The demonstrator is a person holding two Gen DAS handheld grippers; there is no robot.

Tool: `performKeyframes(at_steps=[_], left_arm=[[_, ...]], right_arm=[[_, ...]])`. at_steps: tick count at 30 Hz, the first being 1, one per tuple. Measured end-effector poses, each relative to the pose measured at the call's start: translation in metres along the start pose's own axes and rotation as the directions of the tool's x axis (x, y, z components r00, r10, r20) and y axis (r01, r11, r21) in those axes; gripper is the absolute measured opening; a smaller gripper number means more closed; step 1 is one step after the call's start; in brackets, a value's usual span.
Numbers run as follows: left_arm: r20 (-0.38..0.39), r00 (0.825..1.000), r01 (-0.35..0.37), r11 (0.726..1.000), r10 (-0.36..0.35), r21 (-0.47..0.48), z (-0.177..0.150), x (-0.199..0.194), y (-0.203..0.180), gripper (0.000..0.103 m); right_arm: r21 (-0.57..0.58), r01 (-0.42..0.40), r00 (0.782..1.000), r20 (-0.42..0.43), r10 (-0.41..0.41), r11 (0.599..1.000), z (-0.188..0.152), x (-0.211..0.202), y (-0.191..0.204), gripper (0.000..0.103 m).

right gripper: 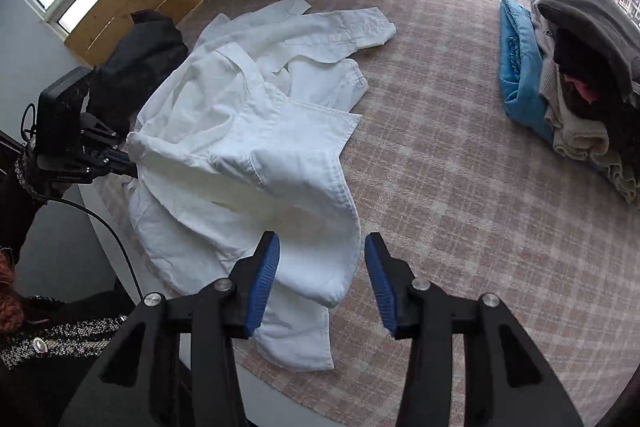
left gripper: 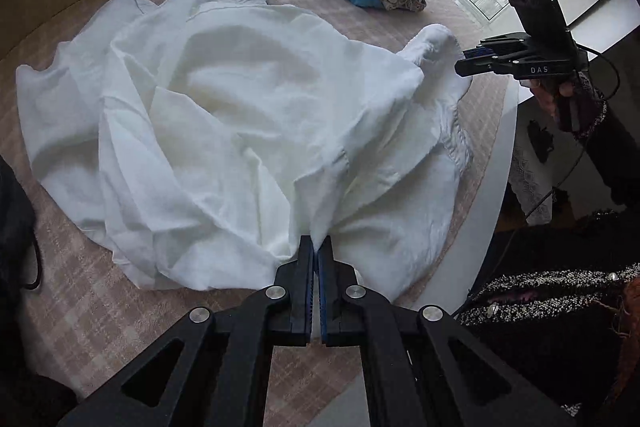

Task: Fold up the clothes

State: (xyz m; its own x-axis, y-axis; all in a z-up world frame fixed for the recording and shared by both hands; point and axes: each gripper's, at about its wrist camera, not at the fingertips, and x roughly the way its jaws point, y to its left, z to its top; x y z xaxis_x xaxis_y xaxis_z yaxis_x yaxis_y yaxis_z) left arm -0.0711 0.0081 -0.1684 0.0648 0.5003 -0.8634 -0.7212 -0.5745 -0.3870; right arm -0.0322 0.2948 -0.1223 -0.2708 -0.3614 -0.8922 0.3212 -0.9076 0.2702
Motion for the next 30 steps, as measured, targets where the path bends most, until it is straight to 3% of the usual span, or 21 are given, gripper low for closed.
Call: performKeyframes(at_steps=[3,6,7,8,9,11,14,17,21,25,27,30], left_arm=[[0.004,1.0,-0.001,1.0,0.001,-0.003,-0.004,0.0,0.003,0.001],[0.004,1.0,-0.02,1.0,0.02,0.0,-0.006,-0.003,0.0,0.001],[0.006,1.0,-0.031,1.0,0.031,0.004,-0.008,-0.003,-0.002,0.001],[0.008,0.999,-0.044,0.999,0.044,0.01,-0.01,-0.003,-0.005,0.002],[0.011,0.998,-0.063,0.998,0.062,0.019,-0.011,-0.002,-0.008,0.003],[0.022,0.993,-0.115,0.992,0.114,0.045,-0.012,-0.002,-0.014,0.005],[0.042,0.979,-0.201,0.976,0.198,0.088,-0.014,-0.002,-0.025,0.018],[0.073,0.954,-0.3,0.942,0.292,0.15,-0.02,-0.009,-0.045,0.031],[0.148,0.914,-0.401,0.891,0.377,0.211,-0.031,-0.025,-0.075,0.032],[0.214,0.903,-0.417,0.878,0.372,0.232,-0.036,-0.043,-0.097,0.032],[0.211,0.911,-0.399,0.884,0.354,0.243,-0.037,-0.041,-0.099,0.034],[0.177,0.908,-0.413,0.882,0.379,0.226,-0.033,-0.033,-0.089,0.034]], right_arm=[[-0.076,-0.025,0.999,0.018,0.027,0.997,0.011,0.012,0.004,0.049],[-0.058,-0.095,0.995,-0.023,0.094,0.994,0.017,0.033,0.0,0.049],[-0.052,-0.118,0.993,-0.036,0.116,0.992,0.019,0.04,-0.002,0.043],[-0.046,-0.131,0.99,-0.051,0.129,0.99,0.02,0.045,-0.003,0.015],[-0.047,-0.119,0.991,-0.068,0.116,0.992,0.019,0.047,-0.003,0.002],[-0.055,-0.119,0.992,-0.057,0.116,0.991,0.017,0.039,-0.001,0.003],[-0.027,-0.133,0.991,-0.007,0.133,0.991,0.015,0.015,-0.002,0.003],[0.027,-0.167,0.985,0.057,0.165,0.986,0.016,-0.007,-0.008,0.003],[0.092,-0.211,0.971,0.138,0.198,0.973,0.018,-0.035,-0.015,0.003],[0.169,-0.236,0.965,0.155,0.211,0.957,0.022,-0.03,-0.023,0.003],[0.19,-0.243,0.963,0.162,0.214,0.951,0.024,-0.03,-0.027,0.003],[0.169,-0.237,0.965,0.158,0.211,0.957,0.024,-0.033,-0.024,0.003]])
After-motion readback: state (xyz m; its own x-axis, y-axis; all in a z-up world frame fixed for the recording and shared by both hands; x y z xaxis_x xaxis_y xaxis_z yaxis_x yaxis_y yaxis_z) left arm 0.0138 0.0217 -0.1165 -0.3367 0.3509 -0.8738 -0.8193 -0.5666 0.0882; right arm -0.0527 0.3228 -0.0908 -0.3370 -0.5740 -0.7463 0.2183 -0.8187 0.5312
